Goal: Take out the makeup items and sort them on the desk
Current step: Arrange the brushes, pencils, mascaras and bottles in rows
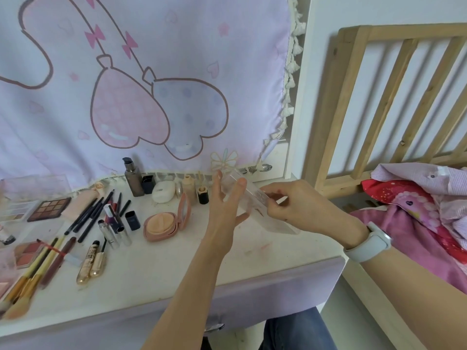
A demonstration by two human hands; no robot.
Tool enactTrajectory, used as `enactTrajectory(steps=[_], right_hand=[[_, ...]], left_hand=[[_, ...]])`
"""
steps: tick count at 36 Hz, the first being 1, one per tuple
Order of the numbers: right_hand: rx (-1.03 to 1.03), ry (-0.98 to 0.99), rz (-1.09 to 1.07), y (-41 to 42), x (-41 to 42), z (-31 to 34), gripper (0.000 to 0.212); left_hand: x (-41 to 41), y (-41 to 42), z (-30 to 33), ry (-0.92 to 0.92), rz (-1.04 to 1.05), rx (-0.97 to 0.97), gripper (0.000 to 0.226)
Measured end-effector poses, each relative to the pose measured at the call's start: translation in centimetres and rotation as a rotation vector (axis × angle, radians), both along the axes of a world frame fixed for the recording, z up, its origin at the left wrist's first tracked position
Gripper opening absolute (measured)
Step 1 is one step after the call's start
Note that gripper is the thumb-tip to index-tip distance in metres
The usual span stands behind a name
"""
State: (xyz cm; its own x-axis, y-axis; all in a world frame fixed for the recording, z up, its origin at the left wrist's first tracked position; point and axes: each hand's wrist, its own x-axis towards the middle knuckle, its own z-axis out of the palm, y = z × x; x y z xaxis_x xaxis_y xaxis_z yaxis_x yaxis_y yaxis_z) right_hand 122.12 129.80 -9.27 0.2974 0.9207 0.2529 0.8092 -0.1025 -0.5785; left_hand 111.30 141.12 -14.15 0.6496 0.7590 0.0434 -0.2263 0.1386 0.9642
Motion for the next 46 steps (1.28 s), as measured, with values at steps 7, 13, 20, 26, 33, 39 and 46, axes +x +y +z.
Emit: enactTrajectory(steps=[7, 13, 20, 26, 33, 39, 46], right_hand=[[0.056, 0.000, -0.002, 1.7, 1.9, 0.1, 0.025], [0.019, 0.069, -0.044, 2.1, 3.4, 0.1, 0.030], [0.039, 0.313, -0.229, 1.2, 6.1, 0.0, 0.021], [0.045, 0.516, -0.372, 1.4, 8.1, -2.2, 0.026], [0.084, 0.738, -0.456, 1.7, 9.8, -5.0, 0.035], [0.026, 0.834, -0.486, 2.8, 11.3, -6.8, 0.037], [0.055, 0.609, -0.602, 4.3, 12.3, -9.2, 0.031]], left_hand=[[1.9, 1.6, 0.2, 0.017, -0.057, -0.160, 0.098], [2.6, 1.5, 0.3, 0.046, -0.053, -0.197, 0.046], [2.6, 1.9, -0.6, -0.096, -0.173, -0.439, 0.066], [2.1, 3.4, -1.3, -0.016, 0.008, -0.683, 0.050], [2.4, 3.5, -2.3, 0.364, 0.132, -0.269, 0.020], [3.0, 3.0, -3.8, 0.798, 0.045, 0.307, 0.066], [3.7, 2.6, -5.5, 1.137, 0.069, 0.731, 0.081]])
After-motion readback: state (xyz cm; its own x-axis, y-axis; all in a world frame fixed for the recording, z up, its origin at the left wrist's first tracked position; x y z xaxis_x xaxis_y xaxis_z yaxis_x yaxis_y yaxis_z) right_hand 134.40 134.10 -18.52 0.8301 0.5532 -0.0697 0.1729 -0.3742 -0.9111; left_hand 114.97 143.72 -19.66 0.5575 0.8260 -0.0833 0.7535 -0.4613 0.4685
